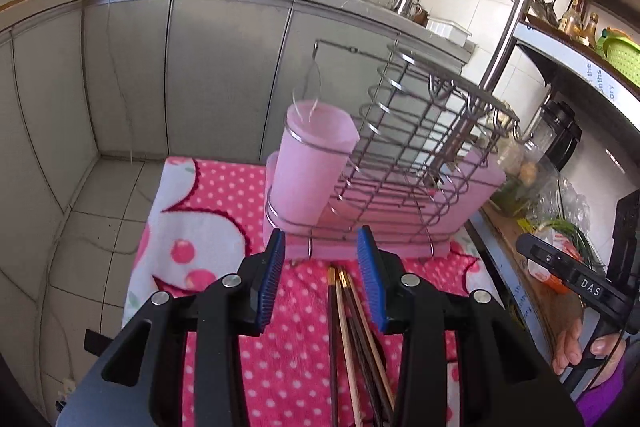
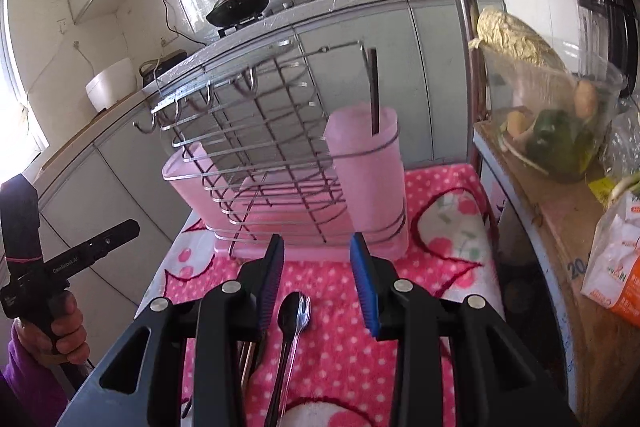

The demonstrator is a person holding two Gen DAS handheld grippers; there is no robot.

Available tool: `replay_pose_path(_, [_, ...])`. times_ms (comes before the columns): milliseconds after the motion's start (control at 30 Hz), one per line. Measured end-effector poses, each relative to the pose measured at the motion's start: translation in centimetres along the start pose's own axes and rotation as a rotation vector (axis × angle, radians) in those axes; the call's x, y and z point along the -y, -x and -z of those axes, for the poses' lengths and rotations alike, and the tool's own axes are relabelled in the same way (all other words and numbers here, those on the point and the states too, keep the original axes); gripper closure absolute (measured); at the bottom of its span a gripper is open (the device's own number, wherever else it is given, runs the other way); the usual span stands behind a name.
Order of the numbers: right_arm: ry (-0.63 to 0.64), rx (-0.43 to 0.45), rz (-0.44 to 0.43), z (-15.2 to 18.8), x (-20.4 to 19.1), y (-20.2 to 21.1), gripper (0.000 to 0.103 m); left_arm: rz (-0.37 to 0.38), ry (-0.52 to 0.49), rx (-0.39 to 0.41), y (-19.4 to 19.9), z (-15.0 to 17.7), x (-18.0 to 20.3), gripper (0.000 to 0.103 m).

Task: Organize utensils
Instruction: 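Move both grippers back down to the remaining utensils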

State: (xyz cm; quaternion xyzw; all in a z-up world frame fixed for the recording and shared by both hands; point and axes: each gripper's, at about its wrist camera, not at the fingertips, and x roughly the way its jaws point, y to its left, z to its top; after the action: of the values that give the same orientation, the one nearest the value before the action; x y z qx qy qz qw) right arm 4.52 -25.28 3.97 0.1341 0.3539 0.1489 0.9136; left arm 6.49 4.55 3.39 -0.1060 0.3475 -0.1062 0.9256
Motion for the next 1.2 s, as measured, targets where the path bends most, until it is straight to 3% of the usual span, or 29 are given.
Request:
replay_pose_path(267, [-0.091,-0.217,-0.085,4.5,-0.2,-4.3,0.073,0.013,0.018,-0.133,-1.9,4.7,-0.8,0.065])
replay_pose_path(467, [-0.139,-0.335,-0.105,7.2,-0.3,-7.6,0.079,0.014,0.012,-0.184,-2.7,7.3,-1.0,0.066])
replay_pose_path(767, [-0.194,-0.393,-0.101,7.9,0.6,-10.4,0.09,0.037,0.003,-0.235,-3.9,9.0,-0.7,0.076])
replay_pose_path(1033, [-0.244,-0.405,-0.171,7.9,0.7,-11.4,0.1,0.058,0.0,-0.321,-6.0,10.4,-0.1,0.08])
replay_pose_path(1200, [-0.258,-0.417,-0.205,7.9,0.6,-11.6,0.1,0.051,-0.012,-0.351,-6.9,10.8,0.4,0.08])
